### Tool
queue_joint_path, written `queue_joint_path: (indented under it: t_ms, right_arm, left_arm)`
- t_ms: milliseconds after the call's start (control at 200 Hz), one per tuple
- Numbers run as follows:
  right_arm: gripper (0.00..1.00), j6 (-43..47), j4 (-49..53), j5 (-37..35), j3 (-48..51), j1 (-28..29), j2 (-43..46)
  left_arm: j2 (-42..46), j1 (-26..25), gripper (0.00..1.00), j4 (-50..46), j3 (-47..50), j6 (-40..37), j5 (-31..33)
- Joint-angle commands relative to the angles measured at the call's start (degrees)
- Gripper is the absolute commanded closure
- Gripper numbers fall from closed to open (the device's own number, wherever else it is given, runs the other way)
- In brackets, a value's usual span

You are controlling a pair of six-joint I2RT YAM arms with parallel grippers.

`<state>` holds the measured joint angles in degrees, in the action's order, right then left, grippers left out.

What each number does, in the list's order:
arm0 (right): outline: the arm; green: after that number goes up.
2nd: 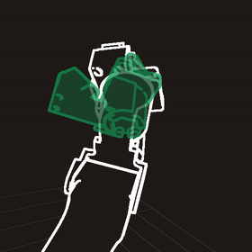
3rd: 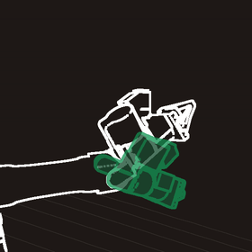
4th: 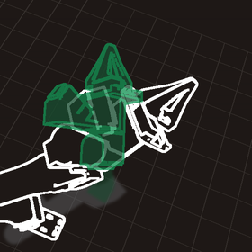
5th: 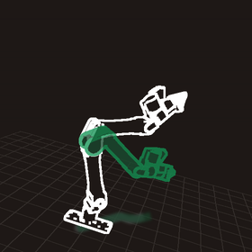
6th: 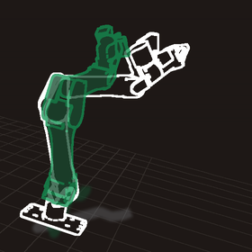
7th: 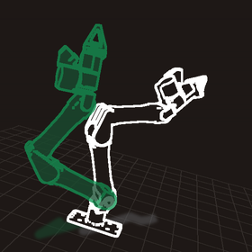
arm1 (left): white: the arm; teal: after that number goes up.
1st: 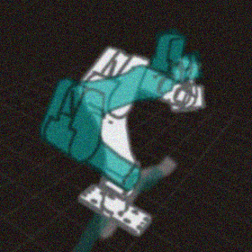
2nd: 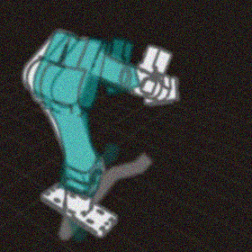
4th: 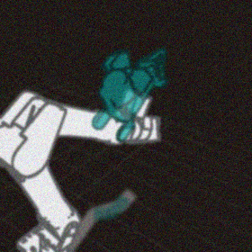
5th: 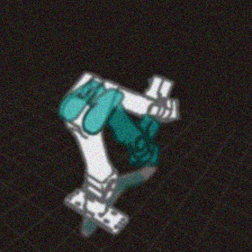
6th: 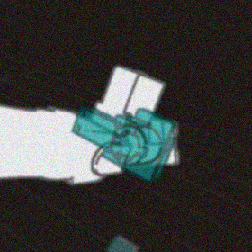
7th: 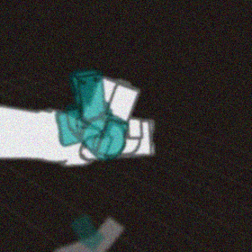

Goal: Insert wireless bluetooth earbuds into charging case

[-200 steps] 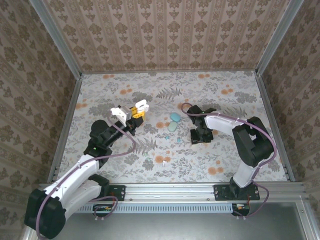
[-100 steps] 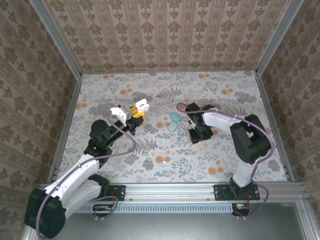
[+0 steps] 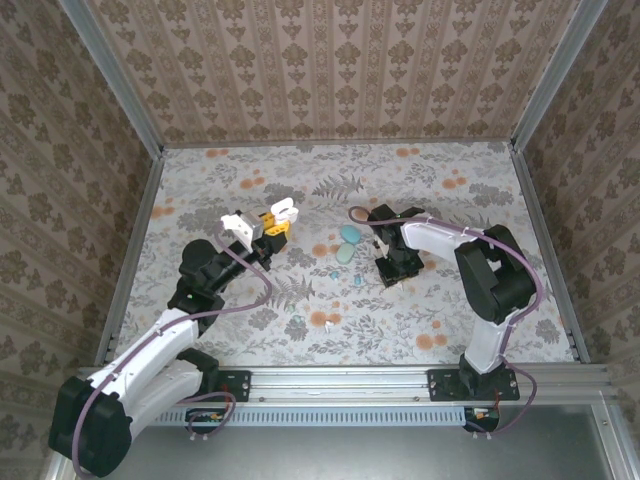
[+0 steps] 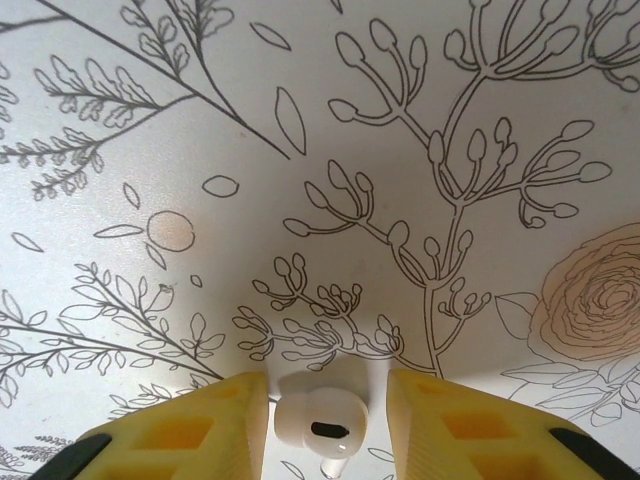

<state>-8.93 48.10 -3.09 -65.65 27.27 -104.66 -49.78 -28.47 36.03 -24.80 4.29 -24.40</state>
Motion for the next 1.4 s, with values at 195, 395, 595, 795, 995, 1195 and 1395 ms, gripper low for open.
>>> queue_joint_path:
  t_ms: [195,395,595,795,995,1195,1395]
  right_arm:
    - [0.63,0.4,1.8,-2.0,0.0,0.6,-1.3]
    - [0.63,0.1,1.8,-1.6,0.2,0.7,-1.6]
    - [0.64,-0.3,1.8,-1.1,0.9,0.8,-1.9]
    - [0.64,-1.1,2.0,-1.1,1.7,0.5,-1.4]
    - [0.66,-1.6,1.7,-1.1,2.4,0.3,-0.8]
    - [0.64,-1.8,2.4,-1.4,2.0,0.2,0.2]
    - [0.64,-1.3,2.4,-0.9,2.1,-0.2,0.1]
  left_arm:
    - [0.8,-0.2,0.82,1.2,-2.0,0.5,-0.7]
    - [0.6,-0.2,0.82,1.3,-2.2,0.6,-0.8]
    - [0.6,-0.2,0.82,1.3,-2.0,0.8,-0.8]
    - [0.6,-0.2,0.82,1.2,-2.2,0.7,-0.8]
    - [0.4,-0.3,0.82,1.3,-2.4,0.7,-0.9]
    - [0.5,-0.3,0.82,1.2,-2.4,0.7,-0.9]
    - [0.2,-0.3,0.82,1.2,-2.5,0.7,-0.9]
